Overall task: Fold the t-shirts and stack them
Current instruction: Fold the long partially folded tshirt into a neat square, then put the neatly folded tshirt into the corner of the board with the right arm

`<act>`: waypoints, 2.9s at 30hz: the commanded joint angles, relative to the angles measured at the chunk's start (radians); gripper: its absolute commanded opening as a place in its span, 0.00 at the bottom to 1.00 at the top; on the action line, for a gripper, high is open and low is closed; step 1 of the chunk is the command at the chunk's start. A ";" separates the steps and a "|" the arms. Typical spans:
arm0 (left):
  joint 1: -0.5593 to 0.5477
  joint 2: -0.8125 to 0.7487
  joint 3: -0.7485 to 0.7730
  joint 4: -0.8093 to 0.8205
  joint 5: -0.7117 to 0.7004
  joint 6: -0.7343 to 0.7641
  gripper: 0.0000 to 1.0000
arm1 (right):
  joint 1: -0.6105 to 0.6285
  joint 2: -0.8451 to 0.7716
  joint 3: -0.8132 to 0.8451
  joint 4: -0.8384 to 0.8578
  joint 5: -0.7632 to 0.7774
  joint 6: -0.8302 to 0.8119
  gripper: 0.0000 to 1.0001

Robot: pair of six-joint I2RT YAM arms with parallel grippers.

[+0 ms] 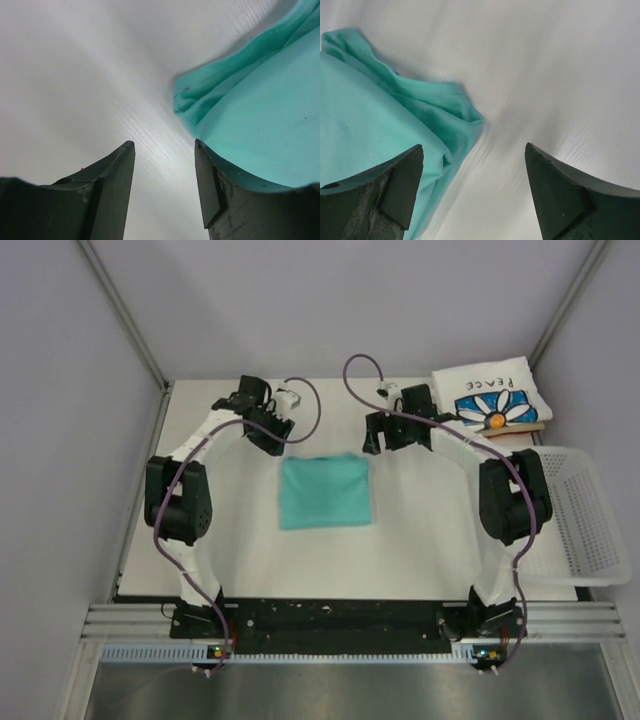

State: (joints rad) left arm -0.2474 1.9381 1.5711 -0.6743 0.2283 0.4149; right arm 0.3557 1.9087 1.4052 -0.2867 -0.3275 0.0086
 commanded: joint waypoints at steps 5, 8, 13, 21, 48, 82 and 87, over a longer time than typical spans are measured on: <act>-0.021 -0.319 -0.290 0.096 0.201 -0.128 0.49 | -0.004 -0.240 -0.314 0.150 -0.174 0.350 0.70; -0.088 -0.357 -0.361 0.160 0.229 -0.091 0.39 | 0.006 -0.226 -0.324 0.210 -0.232 0.410 0.08; -0.066 -0.214 -0.246 0.131 0.213 -0.143 0.18 | 0.031 -0.151 -0.253 0.314 -0.211 0.502 0.00; 0.011 0.073 -0.034 0.012 0.233 -0.174 0.12 | -0.012 0.154 -0.048 0.167 -0.211 0.564 0.00; -0.007 -0.085 -0.254 0.062 0.207 -0.203 0.31 | -0.015 0.028 -0.310 0.279 -0.312 0.547 0.63; 0.191 -0.235 -0.169 0.010 0.052 -0.070 0.52 | -0.075 0.064 0.237 -0.422 0.128 -0.082 0.00; 0.200 -0.260 -0.172 -0.007 0.036 -0.035 0.55 | -0.080 0.108 0.432 -0.518 0.394 -0.274 0.00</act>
State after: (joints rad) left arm -0.0479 1.7306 1.3880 -0.6567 0.2733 0.3283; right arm 0.2909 2.0338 1.6825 -0.6800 -0.2111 -0.0490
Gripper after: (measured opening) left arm 0.531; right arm 0.022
